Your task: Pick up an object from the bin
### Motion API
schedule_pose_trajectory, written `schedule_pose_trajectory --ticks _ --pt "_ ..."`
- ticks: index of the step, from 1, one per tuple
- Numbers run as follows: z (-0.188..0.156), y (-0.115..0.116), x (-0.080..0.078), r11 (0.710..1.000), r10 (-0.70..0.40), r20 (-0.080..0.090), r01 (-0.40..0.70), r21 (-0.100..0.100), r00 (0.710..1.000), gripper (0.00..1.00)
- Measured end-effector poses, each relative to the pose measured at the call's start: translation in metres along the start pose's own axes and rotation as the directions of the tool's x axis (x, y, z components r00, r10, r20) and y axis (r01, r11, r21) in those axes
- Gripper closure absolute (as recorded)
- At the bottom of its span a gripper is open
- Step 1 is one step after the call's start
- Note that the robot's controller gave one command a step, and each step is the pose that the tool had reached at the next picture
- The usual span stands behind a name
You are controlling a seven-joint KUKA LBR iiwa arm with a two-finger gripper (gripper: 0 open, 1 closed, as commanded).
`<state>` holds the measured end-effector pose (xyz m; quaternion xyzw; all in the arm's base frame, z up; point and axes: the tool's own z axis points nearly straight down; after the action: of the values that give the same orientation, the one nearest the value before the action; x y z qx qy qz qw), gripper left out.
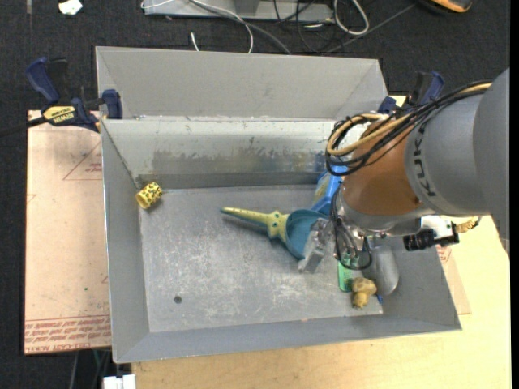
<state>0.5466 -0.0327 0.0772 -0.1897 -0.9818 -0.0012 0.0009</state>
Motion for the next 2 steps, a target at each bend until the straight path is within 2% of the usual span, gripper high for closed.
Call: schedule_pose_trajectory --ticks 1,2 --pt "-0.02 0.0 0.002 1.0 -0.001 -0.007 0.001 0.002 1.0 1.0" --pt "-0.071 0.0 0.002 1.0 -0.002 -0.007 0.002 0.001 1.0 1.0"
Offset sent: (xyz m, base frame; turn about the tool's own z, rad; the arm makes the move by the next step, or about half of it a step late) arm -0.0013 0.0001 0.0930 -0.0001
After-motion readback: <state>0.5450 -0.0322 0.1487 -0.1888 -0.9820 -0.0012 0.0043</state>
